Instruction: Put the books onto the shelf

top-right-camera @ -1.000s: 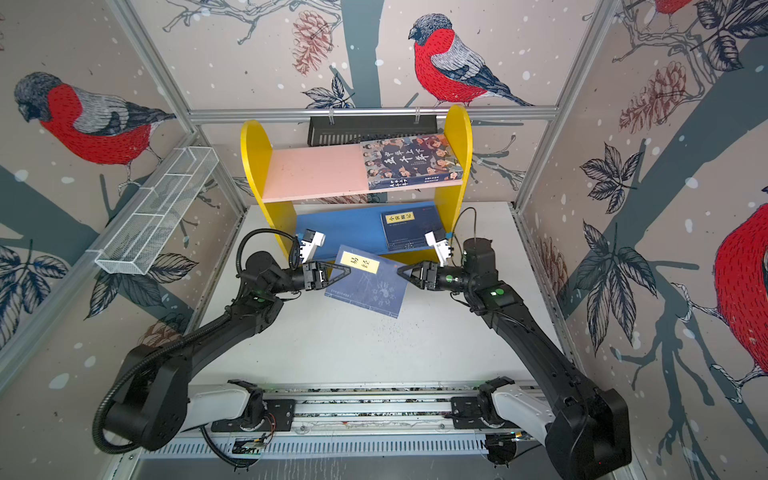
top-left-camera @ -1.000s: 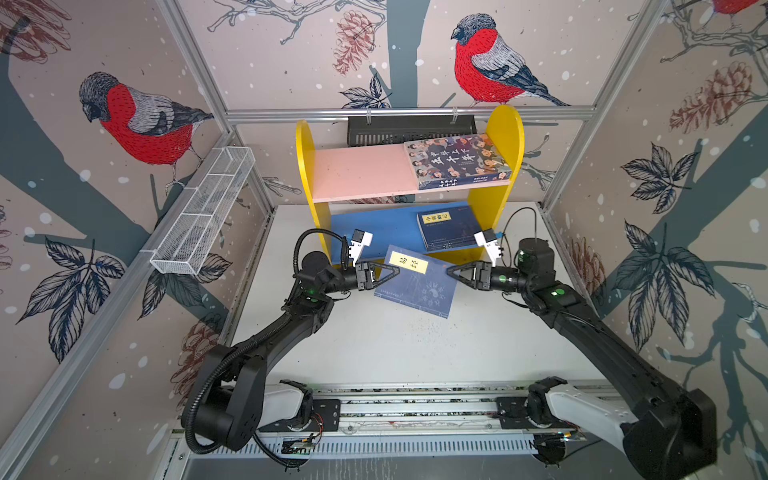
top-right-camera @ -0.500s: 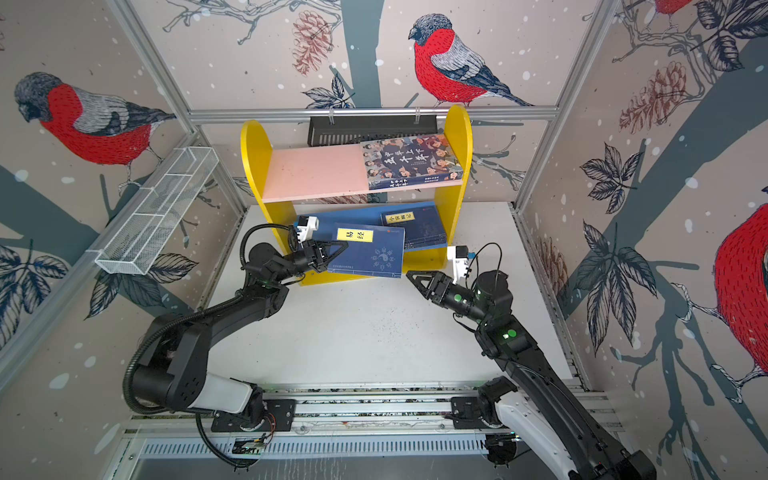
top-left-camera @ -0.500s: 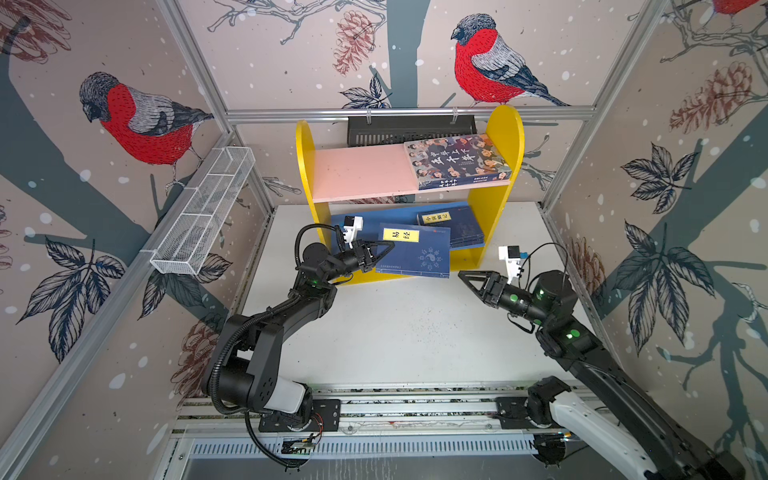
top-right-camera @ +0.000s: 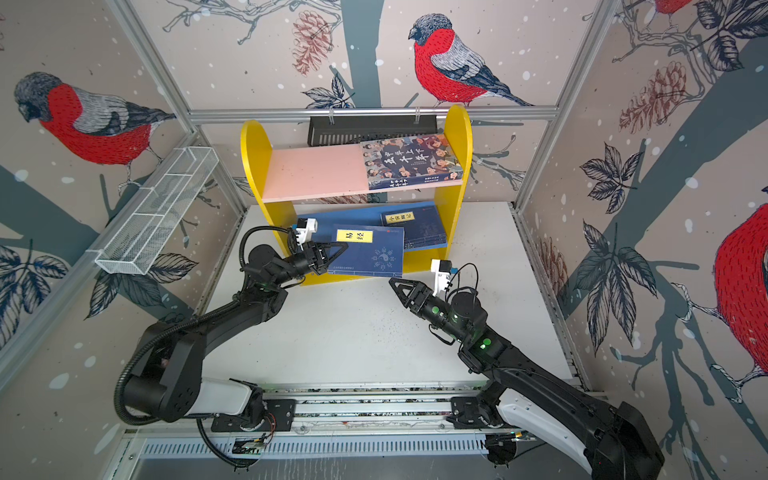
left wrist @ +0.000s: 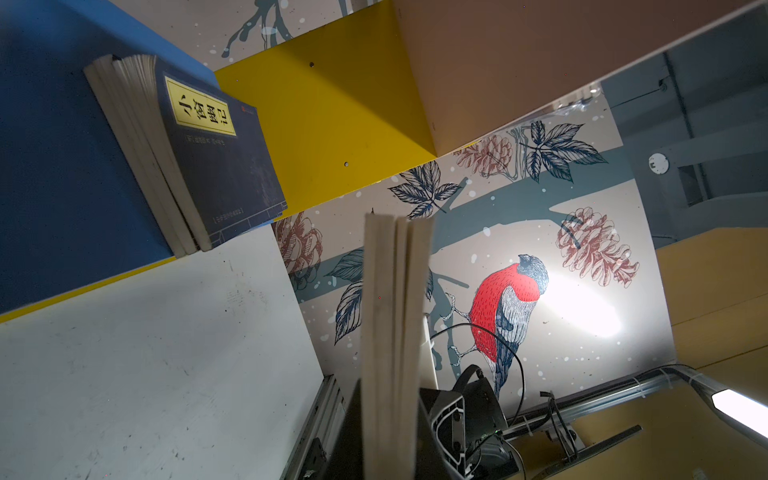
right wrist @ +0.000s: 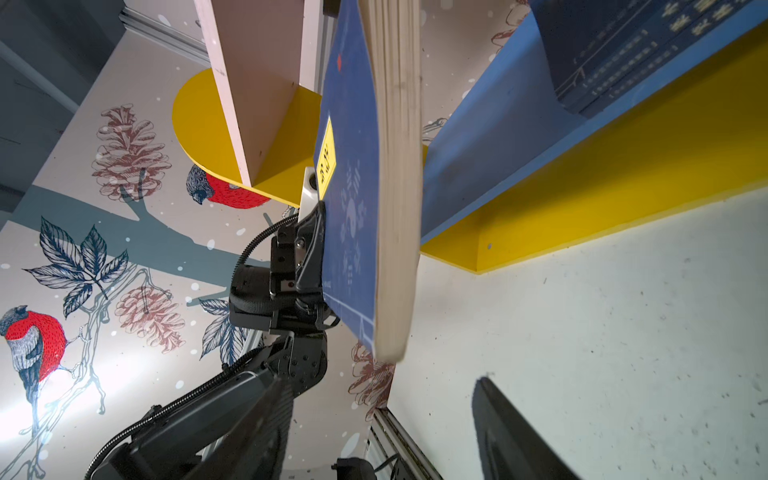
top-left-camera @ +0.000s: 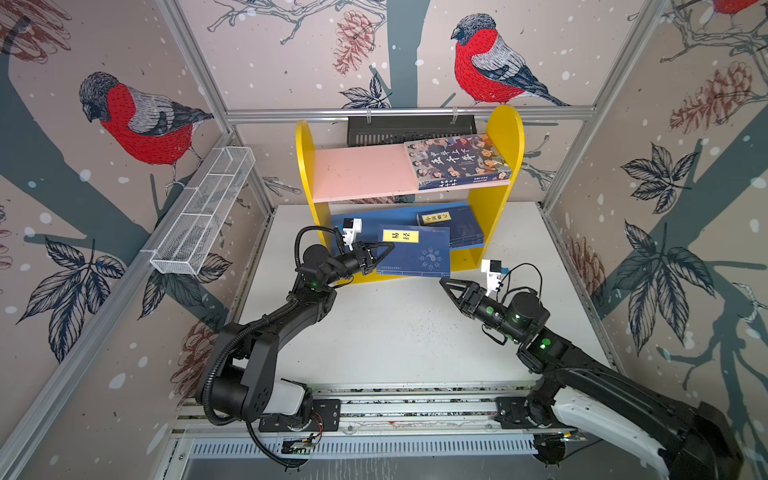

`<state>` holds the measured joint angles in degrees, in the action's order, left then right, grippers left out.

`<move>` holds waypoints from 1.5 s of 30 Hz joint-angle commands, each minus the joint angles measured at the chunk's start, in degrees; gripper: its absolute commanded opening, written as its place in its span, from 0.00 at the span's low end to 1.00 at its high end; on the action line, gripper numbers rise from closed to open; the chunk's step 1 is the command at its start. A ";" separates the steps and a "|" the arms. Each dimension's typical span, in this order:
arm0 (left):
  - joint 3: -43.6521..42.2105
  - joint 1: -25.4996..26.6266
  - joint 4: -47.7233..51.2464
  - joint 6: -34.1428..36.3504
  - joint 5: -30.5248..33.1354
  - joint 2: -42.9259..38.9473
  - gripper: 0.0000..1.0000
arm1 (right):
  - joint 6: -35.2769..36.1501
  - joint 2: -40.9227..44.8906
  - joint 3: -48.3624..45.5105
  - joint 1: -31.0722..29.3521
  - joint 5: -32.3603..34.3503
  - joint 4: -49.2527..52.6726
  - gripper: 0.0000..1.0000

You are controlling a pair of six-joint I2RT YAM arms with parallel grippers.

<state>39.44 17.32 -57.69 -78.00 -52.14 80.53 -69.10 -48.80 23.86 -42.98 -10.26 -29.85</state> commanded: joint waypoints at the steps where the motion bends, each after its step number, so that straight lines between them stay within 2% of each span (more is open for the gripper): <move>1: -0.24 0.15 -2.24 0.30 0.92 -1.04 0.00 | -0.99 -2.31 0.44 -0.51 2.88 -8.19 0.68; 5: -0.37 0.17 -3.05 -0.63 0.98 -1.35 0.00 | -0.95 -4.22 1.27 -0.44 3.48 -9.76 0.64; 10: -1.05 0.12 -3.01 -1.41 1.43 -1.67 0.00 | -1.46 -5.67 1.28 -0.53 4.19 -13.09 0.51; 18: -2.78 0.16 -6.03 -4.12 2.87 -2.22 0.00 | -1.89 -8.45 1.94 -0.49 4.65 -15.36 0.44; 26: -3.49 0.12 -7.99 -5.92 3.29 -1.84 0.00 | -2.94 -12.48 2.33 -0.29 4.15 -19.45 0.27; 32: -3.71 0.17 -8.06 -5.80 3.19 -1.48 0.00 | -3.06 -14.49 3.17 0.94 2.93 -20.98 0.07; 33: -3.69 0.17 -7.82 -5.59 3.20 -1.51 0.03 | -2.97 -14.55 3.30 1.42 2.71 -20.88 0.05; 34: -3.73 0.17 -7.26 -5.26 3.19 -1.52 0.11 | -2.93 -14.40 3.45 2.13 2.13 -20.78 0.04; 37: -3.91 -0.02 -4.27 -3.53 3.43 -1.84 0.53 | -3.20 -13.52 3.14 4.95 0.77 -20.49 0.03; 39: -4.36 -0.51 -2.51 -2.17 3.94 -2.43 0.68 | -3.39 -12.64 2.96 7.45 -0.67 -19.48 0.02; 42: -5.15 -1.61 -0.26 -1.04 4.52 -3.30 0.79 | -3.61 -11.25 2.91 11.52 -3.28 -18.00 0.02; 45: -5.66 -2.35 0.30 -0.47 4.34 -3.87 0.80 | -2.83 -10.75 4.26 15.39 -6.18 -14.98 0.02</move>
<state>34.09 15.46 -57.04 -80.29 -47.55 77.30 -72.18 -60.05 26.92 -29.80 -12.25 -45.17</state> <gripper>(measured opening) 0.801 0.123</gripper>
